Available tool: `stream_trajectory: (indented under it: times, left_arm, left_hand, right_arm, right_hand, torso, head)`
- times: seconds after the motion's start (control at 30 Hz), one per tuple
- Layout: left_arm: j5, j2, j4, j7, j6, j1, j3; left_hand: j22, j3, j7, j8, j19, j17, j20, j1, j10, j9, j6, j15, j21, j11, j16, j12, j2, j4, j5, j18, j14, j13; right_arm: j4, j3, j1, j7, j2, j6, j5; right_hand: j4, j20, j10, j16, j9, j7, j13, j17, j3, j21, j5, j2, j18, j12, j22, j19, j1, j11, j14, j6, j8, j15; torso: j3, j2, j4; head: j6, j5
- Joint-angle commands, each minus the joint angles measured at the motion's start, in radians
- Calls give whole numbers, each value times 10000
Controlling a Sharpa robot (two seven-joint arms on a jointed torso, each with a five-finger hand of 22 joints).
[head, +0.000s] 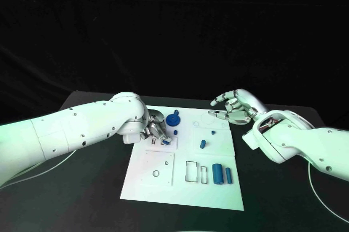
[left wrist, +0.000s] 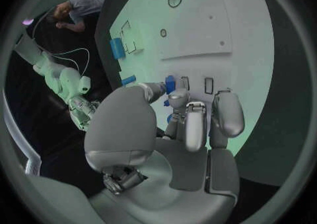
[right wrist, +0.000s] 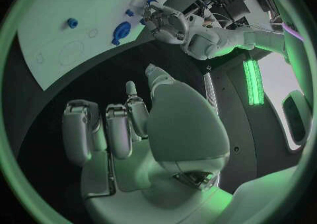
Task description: Assemble the parts on the task board
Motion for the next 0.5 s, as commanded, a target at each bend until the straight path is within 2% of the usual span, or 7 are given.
stream_trajectory:
  times: [0.03, 0.37, 0.5]
  left_arm:
    - [581, -74, 109, -71, -198, 8, 8]
    - [706, -512, 621, -25, -1213, -2, 21]
    - [378, -701, 902, 13, -1711, -24, 15]
  left_hand:
    - [17, 1786, -17, 36, -12, 2022, -8, -130, 51, 1534, -34, -2, 60, 46, 67, 64, -12, -1735, -23, -72, 852, 21]
    - [106, 2205, -73, 160, 56, 2133, -36, -572, 260, 1815, 24, -48, 109, -8, 132, 291, -82, -2108, 4, -85, 897, 220]
    - [218, 2343, -104, 202, 132, 2193, -58, -712, 336, 1907, 65, -75, 164, -40, 166, 358, -175, -2234, 83, -108, 917, 266]
  right_arm:
    - [-33, -1, -6, -5, 0, -122, -130]
    - [-72, -2, -13, -12, -39, -118, -122]
    - [-89, -4, -22, -6, -50, -101, -108]
  right_hand:
    - [-7, -94, -70, -63, 15, -21, 560, 1052, 77, -53, 68, -1, 155, -38, 1644, 178, 42, -22, 662, -65, 56, -57]
    - [-3, -95, -79, -66, 16, -20, 550, 1047, 78, -67, 78, -4, 159, -47, 1634, 169, 37, -21, 661, -68, 61, -56]
    - [-3, -95, -79, -66, 16, -20, 550, 1047, 78, -67, 78, -4, 159, -47, 1634, 169, 37, -21, 661, -68, 61, -56]
  torso:
    - [-5, -2, 1]
    - [5, -1, 25]
    - [3, -4, 30]
  head:
    - [8, 1]
    - [3, -11]
    - [-31, 5]
